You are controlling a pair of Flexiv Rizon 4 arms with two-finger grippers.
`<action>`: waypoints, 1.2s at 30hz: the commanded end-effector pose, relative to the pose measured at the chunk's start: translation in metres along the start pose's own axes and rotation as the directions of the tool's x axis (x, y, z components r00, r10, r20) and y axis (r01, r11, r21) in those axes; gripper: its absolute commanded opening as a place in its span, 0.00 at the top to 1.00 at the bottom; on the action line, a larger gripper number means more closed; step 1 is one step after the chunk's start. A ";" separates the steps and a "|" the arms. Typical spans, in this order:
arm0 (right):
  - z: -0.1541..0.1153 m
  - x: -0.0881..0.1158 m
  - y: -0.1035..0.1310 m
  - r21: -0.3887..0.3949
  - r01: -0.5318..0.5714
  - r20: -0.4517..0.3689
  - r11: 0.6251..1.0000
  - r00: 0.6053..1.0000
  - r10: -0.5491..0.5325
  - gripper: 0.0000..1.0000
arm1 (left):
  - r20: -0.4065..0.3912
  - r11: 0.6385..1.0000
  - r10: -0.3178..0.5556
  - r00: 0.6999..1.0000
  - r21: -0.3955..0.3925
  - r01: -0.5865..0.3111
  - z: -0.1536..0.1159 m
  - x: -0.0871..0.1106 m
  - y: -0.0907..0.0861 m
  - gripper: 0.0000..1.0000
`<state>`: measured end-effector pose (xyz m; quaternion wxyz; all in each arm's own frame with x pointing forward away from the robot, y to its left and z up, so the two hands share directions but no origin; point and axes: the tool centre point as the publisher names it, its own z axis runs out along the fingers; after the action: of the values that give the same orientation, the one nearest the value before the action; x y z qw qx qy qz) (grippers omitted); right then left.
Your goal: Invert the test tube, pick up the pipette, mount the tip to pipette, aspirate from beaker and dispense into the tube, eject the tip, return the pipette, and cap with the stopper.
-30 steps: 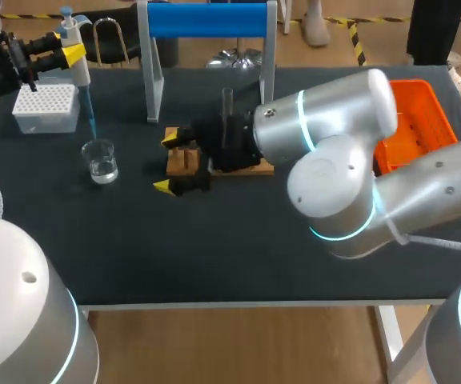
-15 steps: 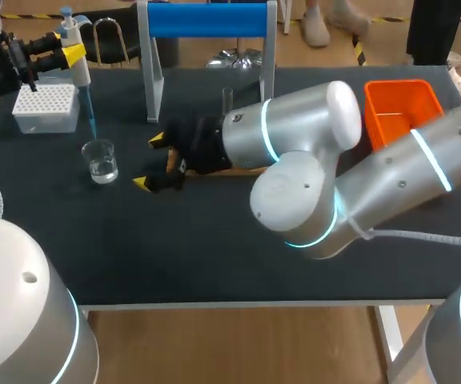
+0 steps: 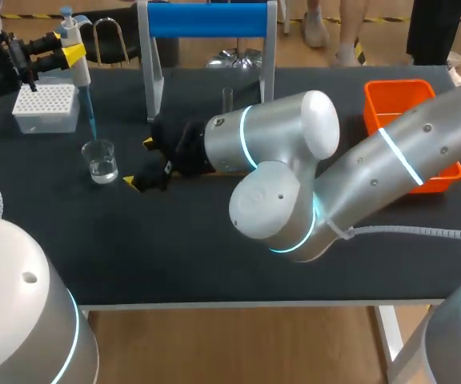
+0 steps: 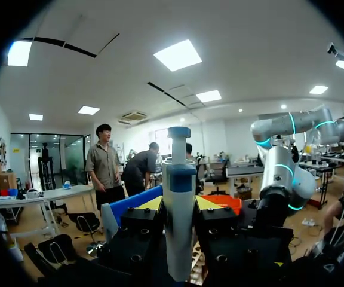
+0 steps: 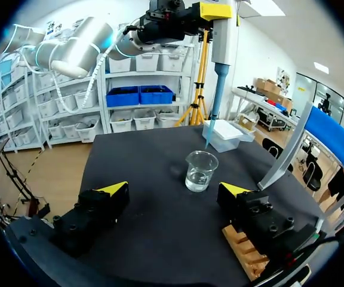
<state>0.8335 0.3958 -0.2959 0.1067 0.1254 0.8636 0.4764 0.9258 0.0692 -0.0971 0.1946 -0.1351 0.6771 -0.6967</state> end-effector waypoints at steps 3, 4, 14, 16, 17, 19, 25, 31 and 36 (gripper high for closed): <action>0.003 0.004 -0.003 -0.010 -0.009 0.019 1.000 1.000 0.009 0.00 | 0.000 1.000 0.001 1.000 0.002 -0.001 0.000 0.000 0.000 1.00; 0.002 0.004 -0.003 -0.011 -0.007 0.022 1.000 1.000 0.007 0.00 | 0.000 1.000 0.001 1.000 0.002 -0.001 0.000 0.000 0.000 1.00; -0.001 0.004 -0.004 -0.012 -0.003 0.041 1.000 0.999 0.003 0.00 | 0.000 1.000 0.001 1.000 0.002 -0.001 0.000 0.000 0.000 1.00; -0.001 0.004 -0.004 -0.012 -0.003 0.041 1.000 0.999 0.003 0.00 | 0.000 1.000 0.001 1.000 0.002 -0.001 0.000 0.000 0.000 1.00; -0.001 0.004 -0.004 -0.012 -0.003 0.041 1.000 0.999 0.003 0.00 | 0.000 1.000 0.001 1.000 0.002 -0.001 0.000 0.000 0.000 1.00; -0.001 0.004 -0.004 -0.012 -0.003 0.041 1.000 0.999 0.003 0.00 | 0.000 1.000 0.001 1.000 0.002 -0.001 0.000 0.000 0.000 1.00; -0.001 0.004 -0.004 -0.012 -0.003 0.041 1.000 0.999 0.003 0.00 | 0.000 1.000 0.001 1.000 0.002 -0.001 0.000 0.000 0.000 1.00; -0.001 0.004 -0.004 -0.012 -0.003 0.041 1.000 0.999 0.003 0.00 | 0.000 1.000 0.001 1.000 0.002 -0.001 0.000 0.000 0.000 1.00; -0.001 0.004 -0.004 -0.012 -0.003 0.041 1.000 0.999 0.003 0.00 | 0.000 1.000 0.001 1.000 0.002 -0.001 0.000 0.000 0.000 1.00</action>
<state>0.8300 0.3934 -0.2981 0.1232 0.1348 0.8585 0.4791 0.9259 0.0692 -0.0971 0.1946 -0.1351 0.6771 -0.6967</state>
